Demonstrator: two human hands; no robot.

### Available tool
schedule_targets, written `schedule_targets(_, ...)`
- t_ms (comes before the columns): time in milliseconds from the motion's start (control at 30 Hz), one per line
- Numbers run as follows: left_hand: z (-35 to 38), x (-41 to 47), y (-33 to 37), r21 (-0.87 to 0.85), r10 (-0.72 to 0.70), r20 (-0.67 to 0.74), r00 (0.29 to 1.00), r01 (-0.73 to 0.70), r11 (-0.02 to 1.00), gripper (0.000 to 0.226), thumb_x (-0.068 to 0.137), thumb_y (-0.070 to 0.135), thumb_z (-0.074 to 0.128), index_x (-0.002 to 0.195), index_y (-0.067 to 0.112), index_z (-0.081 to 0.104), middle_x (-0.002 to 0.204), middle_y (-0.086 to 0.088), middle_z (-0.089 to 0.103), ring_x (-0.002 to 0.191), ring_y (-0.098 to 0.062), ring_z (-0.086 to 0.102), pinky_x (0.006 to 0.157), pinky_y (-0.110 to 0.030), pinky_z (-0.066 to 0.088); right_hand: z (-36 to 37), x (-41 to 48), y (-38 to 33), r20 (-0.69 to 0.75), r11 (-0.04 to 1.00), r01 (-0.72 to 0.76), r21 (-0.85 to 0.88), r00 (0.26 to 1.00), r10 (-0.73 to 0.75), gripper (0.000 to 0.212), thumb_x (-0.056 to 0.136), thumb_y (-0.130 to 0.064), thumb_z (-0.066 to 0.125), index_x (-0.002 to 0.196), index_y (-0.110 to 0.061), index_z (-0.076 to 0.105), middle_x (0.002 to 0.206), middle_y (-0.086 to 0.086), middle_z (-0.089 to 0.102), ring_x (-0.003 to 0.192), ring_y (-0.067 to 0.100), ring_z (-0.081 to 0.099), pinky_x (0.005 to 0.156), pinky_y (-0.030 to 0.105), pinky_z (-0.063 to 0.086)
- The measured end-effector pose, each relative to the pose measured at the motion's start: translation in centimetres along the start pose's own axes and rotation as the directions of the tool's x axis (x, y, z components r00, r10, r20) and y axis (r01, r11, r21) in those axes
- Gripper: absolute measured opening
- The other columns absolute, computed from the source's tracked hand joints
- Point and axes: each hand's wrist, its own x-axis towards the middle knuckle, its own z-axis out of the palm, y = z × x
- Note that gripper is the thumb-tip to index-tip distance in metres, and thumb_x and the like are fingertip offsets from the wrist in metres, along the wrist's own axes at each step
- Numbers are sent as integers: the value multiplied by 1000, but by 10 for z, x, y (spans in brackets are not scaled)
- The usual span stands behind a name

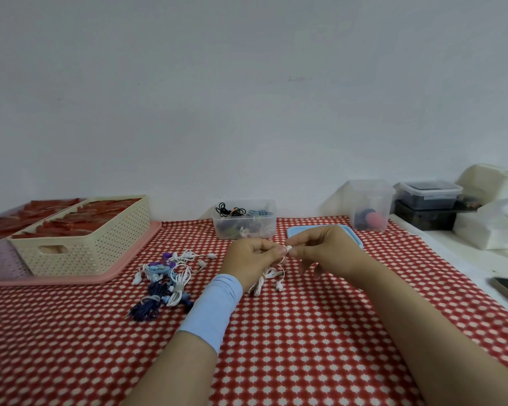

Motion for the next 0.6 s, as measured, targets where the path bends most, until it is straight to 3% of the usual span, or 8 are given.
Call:
schedule_targets(100, 0, 0, 1, 5, -35, 22, 999, 35, 999, 11, 88, 27, 71, 92, 19, 78, 78, 8, 76, 74, 3, 70, 64, -5, 47, 2, 1, 0, -22, 998, 35, -60, 999, -36, 11, 86, -15, 78, 97, -15, 79, 80, 3, 78, 63, 17, 72, 52, 26, 55)
schedule_targets(267, 0, 1, -1, 26, -73, 57, 996, 72, 997, 13, 91, 32, 67, 89, 25, 78, 80, 11, 76, 79, -5, 68, 78, -18, 50, 1, 1, 1, -42, 990, 92, -109, 994, -97, 11, 84, -14, 80, 94, -17, 80, 81, 0, 77, 64, 20, 72, 56, 32, 58)
schedule_targets(400, 0, 1, -1, 4, -77, 73, 994, 77, 997, 13, 93, 26, 65, 94, 21, 77, 78, 9, 76, 71, 0, 64, 62, -5, 47, 0, 2, 1, -39, 989, 102, -111, 994, -107, 9, 84, -17, 80, 92, -19, 80, 82, -2, 77, 65, 19, 72, 56, 28, 57)
schedule_targets(600, -1, 1, -1, -71, -44, 79, 996, 50, 996, 16, 89, 24, 71, 104, 20, 75, 88, 7, 77, 84, 4, 70, 71, -6, 48, -3, -1, -1, 74, 973, -96, 208, 994, 82, 18, 95, -22, 67, 105, -13, 78, 99, 4, 78, 71, 18, 69, 60, 30, 53)
